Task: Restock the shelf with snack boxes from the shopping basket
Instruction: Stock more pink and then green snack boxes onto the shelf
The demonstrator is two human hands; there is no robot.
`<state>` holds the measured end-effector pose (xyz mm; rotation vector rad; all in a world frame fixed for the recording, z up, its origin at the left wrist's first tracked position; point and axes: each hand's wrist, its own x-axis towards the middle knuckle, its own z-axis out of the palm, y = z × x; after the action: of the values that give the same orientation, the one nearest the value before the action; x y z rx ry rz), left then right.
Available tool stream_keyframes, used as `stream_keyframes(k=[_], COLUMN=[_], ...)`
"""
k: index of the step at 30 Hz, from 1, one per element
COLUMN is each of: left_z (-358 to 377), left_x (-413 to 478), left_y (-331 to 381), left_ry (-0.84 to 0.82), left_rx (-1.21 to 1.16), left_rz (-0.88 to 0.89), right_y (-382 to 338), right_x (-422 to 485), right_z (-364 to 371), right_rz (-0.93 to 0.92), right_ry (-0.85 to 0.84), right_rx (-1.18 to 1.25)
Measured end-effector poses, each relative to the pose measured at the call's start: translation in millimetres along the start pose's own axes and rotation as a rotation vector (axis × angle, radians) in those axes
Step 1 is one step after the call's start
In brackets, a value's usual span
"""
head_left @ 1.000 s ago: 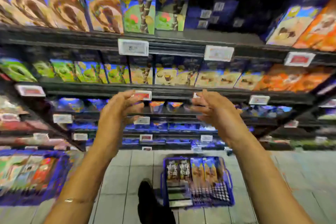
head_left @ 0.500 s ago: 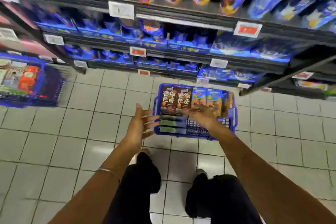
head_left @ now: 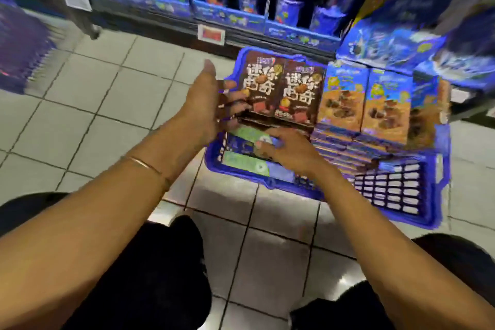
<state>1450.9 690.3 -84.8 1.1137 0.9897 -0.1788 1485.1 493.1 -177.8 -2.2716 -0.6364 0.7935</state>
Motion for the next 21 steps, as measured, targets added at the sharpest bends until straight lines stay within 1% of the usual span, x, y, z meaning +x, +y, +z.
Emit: stream_keyframes(k=[2,6,10,12,15,16,18,19,21], left_z=[-3,-6,-6,-2,14,21,32,34,32], left_x=[-6,-29,-36,-40,-54,-57,-59,-60,-58], left_y=[2,10,4,0,-9,-13,-21,-23,-23], left_ry=[0.041,0.092,0.144,0.085,-0.121,-0.157,-0.185,-0.188,-0.183], left_rx=[0.007,0.025,0.010,-0.026,-0.013,0.000,-0.053,-0.096,-0.155], left_rz=[0.067,0.142,0.224,0.237,0.252,0.280,0.350,0.365,0.368], right_y=[-2,-28,-56,-60,-70,-74,-76,-73,-62], right_x=[-5,-24,-40,-39,-39,-39,-35,-34,-32], right_z=[-8,-47,-73,-76,-70,-66,-57,-52,-44], right_rz=[-0.026,-0.066,0.026,0.057,0.117,0.121,0.095,0.083,0.129], right_ry=[0.082,0.150,0.238,0.238,0.162,0.145,0.150,0.175,0.253], right_rx=[0.090,0.330,0.592,0.756,1.065,1.135,1.178,1.157,1.062])
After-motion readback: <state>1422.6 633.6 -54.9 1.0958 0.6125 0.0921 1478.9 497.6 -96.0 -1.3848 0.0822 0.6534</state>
